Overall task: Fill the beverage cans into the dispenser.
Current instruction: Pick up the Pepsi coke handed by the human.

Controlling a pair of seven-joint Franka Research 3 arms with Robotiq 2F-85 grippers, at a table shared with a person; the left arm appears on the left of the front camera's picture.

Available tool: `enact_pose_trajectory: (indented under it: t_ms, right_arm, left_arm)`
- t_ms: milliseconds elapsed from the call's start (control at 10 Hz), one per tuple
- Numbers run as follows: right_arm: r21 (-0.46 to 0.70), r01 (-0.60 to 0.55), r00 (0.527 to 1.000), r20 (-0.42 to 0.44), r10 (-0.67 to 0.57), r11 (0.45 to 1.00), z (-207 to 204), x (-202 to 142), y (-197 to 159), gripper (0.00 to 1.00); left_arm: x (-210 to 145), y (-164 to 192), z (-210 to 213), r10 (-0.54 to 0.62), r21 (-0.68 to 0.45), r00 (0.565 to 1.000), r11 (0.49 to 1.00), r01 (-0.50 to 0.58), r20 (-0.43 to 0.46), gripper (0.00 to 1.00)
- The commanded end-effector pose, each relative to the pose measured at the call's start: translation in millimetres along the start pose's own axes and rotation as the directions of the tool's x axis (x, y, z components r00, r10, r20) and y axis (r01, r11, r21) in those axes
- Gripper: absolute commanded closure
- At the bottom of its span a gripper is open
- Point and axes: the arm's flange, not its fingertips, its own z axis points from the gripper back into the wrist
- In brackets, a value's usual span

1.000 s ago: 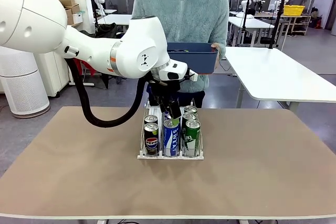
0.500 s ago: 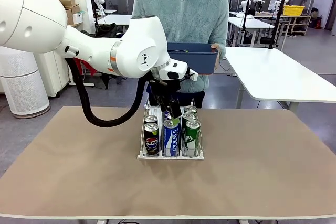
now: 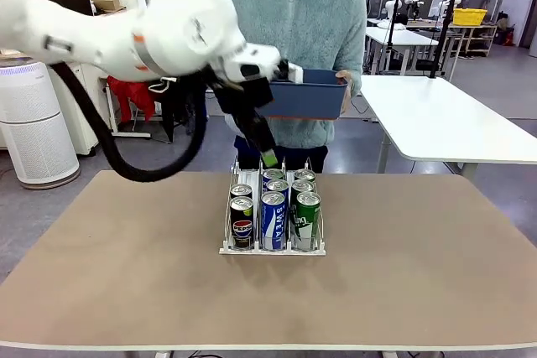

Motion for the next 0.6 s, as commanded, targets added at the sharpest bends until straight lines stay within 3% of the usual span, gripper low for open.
enact_pose_trajectory:
  t_ms: [0, 500]
  right_arm:
    - [-0.002, 0.001, 1.000, 0.002, -0.001, 1.000, -0.3, -0.5, 0.3, 0.00]
    - [-0.002, 0.001, 1.000, 0.002, -0.001, 1.000, -0.3, -0.5, 0.3, 0.00]
  left_arm:
    - [-37.6, -3.4, 44.1, -0.060, -0.062, 0.997, 0.996, 0.063, 0.054, 0.00]
    - [-76.4, 3.4, 143.7, -0.043, 0.115, 0.990, 0.993, 0.027, 0.136, 0.00]
